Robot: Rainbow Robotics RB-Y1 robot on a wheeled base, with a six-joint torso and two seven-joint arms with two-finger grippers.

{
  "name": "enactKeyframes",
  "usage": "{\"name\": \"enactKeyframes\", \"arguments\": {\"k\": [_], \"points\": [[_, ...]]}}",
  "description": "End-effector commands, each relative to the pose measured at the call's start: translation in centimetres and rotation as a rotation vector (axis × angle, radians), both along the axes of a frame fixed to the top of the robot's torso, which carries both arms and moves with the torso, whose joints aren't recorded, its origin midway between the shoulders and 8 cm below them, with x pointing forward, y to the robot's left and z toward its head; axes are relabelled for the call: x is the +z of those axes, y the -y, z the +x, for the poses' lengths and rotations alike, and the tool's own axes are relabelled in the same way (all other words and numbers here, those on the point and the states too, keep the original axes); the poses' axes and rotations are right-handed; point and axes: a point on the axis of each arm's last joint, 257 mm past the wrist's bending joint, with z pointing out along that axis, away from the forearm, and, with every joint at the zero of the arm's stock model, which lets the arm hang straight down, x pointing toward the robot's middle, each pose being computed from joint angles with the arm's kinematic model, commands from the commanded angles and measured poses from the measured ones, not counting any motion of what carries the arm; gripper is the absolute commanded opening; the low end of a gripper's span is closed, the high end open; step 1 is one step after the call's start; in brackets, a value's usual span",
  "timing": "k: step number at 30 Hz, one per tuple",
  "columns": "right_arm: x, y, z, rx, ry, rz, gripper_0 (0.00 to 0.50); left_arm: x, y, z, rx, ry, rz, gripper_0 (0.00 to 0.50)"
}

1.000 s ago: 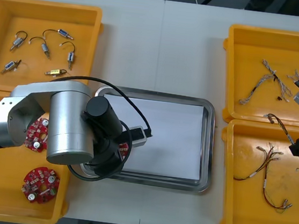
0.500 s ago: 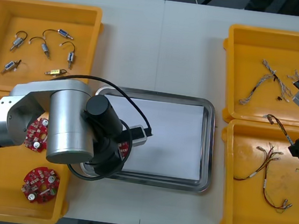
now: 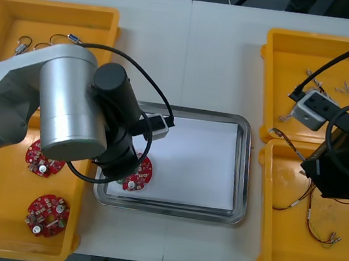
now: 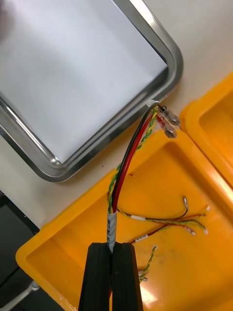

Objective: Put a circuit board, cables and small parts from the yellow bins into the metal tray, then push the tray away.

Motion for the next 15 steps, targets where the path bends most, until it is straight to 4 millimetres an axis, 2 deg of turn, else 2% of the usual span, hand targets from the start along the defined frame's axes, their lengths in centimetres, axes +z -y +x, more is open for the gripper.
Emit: {"name": "enactKeyframes", "arguments": {"k": [1,7,9,15], "points": [[0.9,-2.5,0.5,0.116,0.04,-0.081,0.0,5.2,0.5,0.9,0.11,0.035,-0.085,0.5],[0.7,-6.8,1.1,0.197,0.035,-0.053,0.0,8.5,-2.6,1.4,0.192,0.029,-0.08,0.5],[0.3,-8.5,1.3,0.225,0.025,-0.045,0.0,10.0,-2.8,2.2,0.213,0.05,-0.115,0.5],[-0.7,-12.1,2.0,0.297,0.039,-0.091,0.0,11.9,-4.7,4.5,0.292,0.054,-0.175,0.5]]}}
